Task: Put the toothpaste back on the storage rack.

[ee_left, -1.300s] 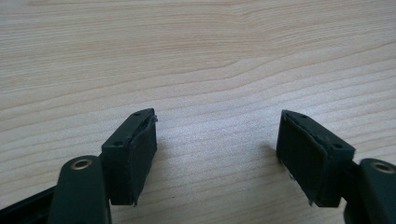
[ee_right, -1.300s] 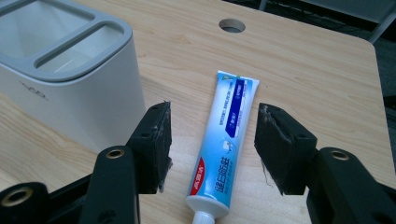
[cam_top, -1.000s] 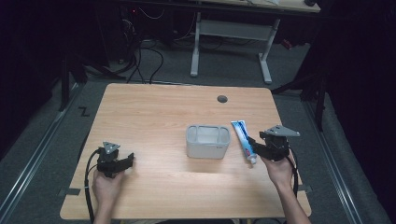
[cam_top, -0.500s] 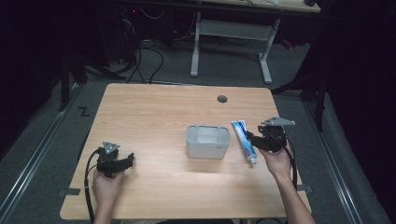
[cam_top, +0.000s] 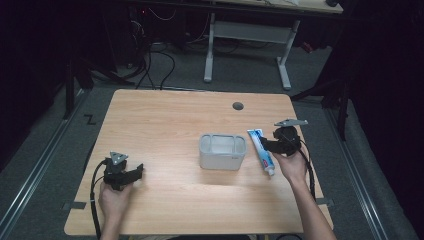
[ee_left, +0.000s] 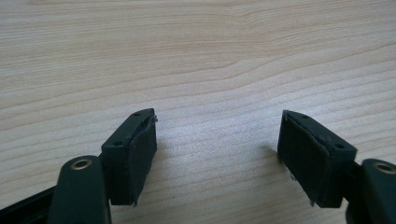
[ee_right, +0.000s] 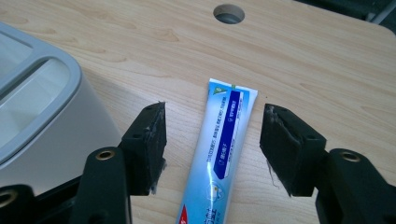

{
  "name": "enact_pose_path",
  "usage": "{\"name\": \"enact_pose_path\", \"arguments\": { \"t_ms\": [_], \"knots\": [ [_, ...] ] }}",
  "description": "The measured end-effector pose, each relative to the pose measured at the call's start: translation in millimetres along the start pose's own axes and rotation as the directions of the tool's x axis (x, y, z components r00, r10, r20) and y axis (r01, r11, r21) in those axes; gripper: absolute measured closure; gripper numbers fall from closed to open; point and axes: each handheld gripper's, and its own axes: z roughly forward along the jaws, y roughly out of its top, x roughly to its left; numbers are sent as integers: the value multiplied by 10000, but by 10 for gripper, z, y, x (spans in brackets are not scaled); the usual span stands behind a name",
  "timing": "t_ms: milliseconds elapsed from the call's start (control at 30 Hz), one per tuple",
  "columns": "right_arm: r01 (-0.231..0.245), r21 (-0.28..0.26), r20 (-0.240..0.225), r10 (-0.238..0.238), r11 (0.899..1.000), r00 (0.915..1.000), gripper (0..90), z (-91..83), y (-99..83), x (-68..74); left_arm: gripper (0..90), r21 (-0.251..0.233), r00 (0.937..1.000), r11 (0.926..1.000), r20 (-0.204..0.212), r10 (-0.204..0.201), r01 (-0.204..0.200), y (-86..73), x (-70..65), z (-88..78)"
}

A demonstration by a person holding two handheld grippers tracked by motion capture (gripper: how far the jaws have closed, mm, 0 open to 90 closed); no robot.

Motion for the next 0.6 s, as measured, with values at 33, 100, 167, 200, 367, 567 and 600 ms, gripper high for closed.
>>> {"name": "enact_pose_path", "arguments": {
  "t_ms": [33, 100, 167, 200, 367, 567, 600],
  "knots": [
    [-6, 69, -2, 6, 10000, 10000, 407, 21, 14, -2, 288, -1, 10000, 10000, -1, -3, 3, 0, 0, 0],
    [-20, 166, -20, 21, 9999, 10000, 400, 58, 40, -8, 288, -1, 10000, 10000, -2, 2, -2, 0, 0, 0],
    [-94, 214, -41, 95, 9997, 9999, 399, 85, 60, -12, 288, 0, 10000, 10000, 3, -6, 6, 0, 0, 0],
    [-102, 283, -13, 102, 9995, 9999, 399, 96, 69, -14, 288, 3, 10000, 10000, 11, -9, 9, 0, 1, -1],
    [-175, 680, 12, 174, 9975, 9998, 389, 201, 94, -24, 288, 7, 10000, 10000, 10, -10, 10, 0, 2, -2],
    [-294, 1149, 45, 290, 9929, 9996, 374, 354, 120, -43, 288, 6, 10000, 10000, 14, -14, 14, 0, 3, -2],
    [-285, 1247, 65, 279, 9918, 9996, 373, 381, 125, -47, 288, 5, 10000, 10000, 14, -14, 14, 0, 3, -2]
  ]
}}
